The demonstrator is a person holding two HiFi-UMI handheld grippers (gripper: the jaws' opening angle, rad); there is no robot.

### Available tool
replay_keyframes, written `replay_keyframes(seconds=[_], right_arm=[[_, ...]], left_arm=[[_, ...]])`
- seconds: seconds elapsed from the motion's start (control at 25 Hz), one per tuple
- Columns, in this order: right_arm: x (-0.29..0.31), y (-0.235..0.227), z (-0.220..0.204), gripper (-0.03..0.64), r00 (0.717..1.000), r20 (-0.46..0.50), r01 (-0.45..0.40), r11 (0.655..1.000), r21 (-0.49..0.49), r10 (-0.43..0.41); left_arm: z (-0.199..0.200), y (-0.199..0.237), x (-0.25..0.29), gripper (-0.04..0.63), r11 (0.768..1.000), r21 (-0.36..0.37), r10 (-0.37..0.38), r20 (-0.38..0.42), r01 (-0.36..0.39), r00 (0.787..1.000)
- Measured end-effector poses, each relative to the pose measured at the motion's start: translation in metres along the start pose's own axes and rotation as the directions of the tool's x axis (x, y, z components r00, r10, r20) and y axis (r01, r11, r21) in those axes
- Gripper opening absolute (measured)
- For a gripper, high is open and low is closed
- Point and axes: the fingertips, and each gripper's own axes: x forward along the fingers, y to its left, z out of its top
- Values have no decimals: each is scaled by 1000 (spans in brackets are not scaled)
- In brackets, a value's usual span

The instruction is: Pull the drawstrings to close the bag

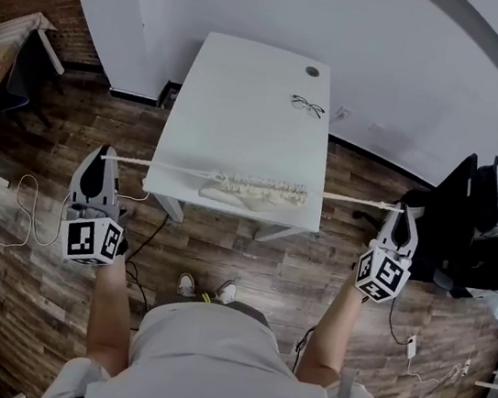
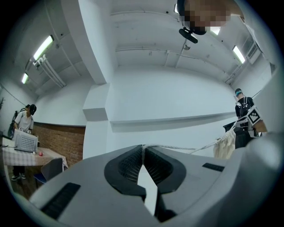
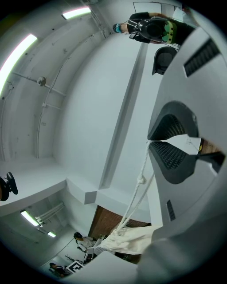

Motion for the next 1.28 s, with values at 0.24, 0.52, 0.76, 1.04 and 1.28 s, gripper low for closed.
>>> replay_keyframes(seconds=[0.24, 0.52, 0.76, 1.04, 1.28], right_arm=[[-1, -9, -16, 43, 999, -31, -3, 997, 83, 5], [4, -9, -17, 41, 999, -35, -2, 996, 87, 5], [4, -10, -16, 41, 999, -36, -5, 997, 80, 8], [1, -14, -14, 41, 999, -33, 8, 997, 81, -5], [-2, -19, -16, 41, 999, -37, 16, 997, 76, -14]], left_arm=[[-3, -10, 1, 20, 1000, 28, -3, -20, 4, 1000], [-10, -7, 4, 20, 1000, -2, 15, -21, -15, 1000], [-14, -5, 5, 20, 1000, -7, 18, -22, -19, 1000], [-15, -4, 6, 20, 1000, -13, 18, -25, -19, 1000], [-17, -7, 9, 20, 1000, -19, 13, -22, -13, 1000]])
